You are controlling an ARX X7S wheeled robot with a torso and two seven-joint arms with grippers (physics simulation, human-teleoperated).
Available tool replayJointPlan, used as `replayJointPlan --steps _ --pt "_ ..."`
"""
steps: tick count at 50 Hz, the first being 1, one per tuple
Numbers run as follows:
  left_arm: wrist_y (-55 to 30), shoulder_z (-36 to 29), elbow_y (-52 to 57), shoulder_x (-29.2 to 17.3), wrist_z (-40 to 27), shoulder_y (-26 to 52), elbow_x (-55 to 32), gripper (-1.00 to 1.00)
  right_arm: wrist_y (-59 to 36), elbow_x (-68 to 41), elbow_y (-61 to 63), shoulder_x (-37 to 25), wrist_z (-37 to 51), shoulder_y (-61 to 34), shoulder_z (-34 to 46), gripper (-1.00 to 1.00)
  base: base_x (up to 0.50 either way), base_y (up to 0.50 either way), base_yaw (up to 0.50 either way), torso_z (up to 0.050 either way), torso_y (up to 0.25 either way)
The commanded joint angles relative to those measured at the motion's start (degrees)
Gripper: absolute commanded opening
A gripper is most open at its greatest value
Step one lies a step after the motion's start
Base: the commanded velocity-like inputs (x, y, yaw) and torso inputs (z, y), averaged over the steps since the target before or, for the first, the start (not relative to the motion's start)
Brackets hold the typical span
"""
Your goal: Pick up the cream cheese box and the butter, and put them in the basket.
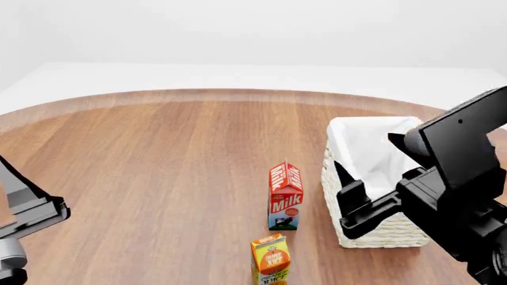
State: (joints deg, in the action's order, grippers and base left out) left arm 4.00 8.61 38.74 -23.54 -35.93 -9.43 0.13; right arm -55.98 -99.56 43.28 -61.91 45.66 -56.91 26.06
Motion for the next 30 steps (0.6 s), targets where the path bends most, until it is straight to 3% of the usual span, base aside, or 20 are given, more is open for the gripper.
replayJointPlan --steps 1,8,13,19,30 --pt "1.0 1.6 0.0 1.1 1.1 -0.6 0.9 1.00 -0.2 -7.3 12.5 7.0 6.5 -1.4 3.2 1.00 0.00 0.00 0.00 0.000 0.000" --pt "1.3 1.4 -0.3 1.1 1.0 -0.8 1.0 1.00 -1.1 -8.2 16.7 15.5 12.5 2.7 7.7 1.00 0.00 0.00 0.00 0.000 0.000" --pt "1.4 1.3 -0.5 1.0 0.9 -0.8 1.1 1.00 -9.8 -17.1 16.7 26.4 21.5 8.8 -0.2 1.00 0.00 0.00 0.00 0.000 0.000" --pt "1.3 0.9 -0.5 1.0 0.9 -0.7 1.3 1.00 -13.6 -19.6 16.5 32.6 24.4 15.1 -4.6 1.00 0.00 0.00 0.00 0.000 0.000" --pt "1.6 0.7 -0.6 0.9 0.9 -0.8 1.2 1.00 -17.3 -9.5 13.7 38.8 15.4 31.0 -13.2 1.00 0.00 0.00 0.00 0.000 0.000"
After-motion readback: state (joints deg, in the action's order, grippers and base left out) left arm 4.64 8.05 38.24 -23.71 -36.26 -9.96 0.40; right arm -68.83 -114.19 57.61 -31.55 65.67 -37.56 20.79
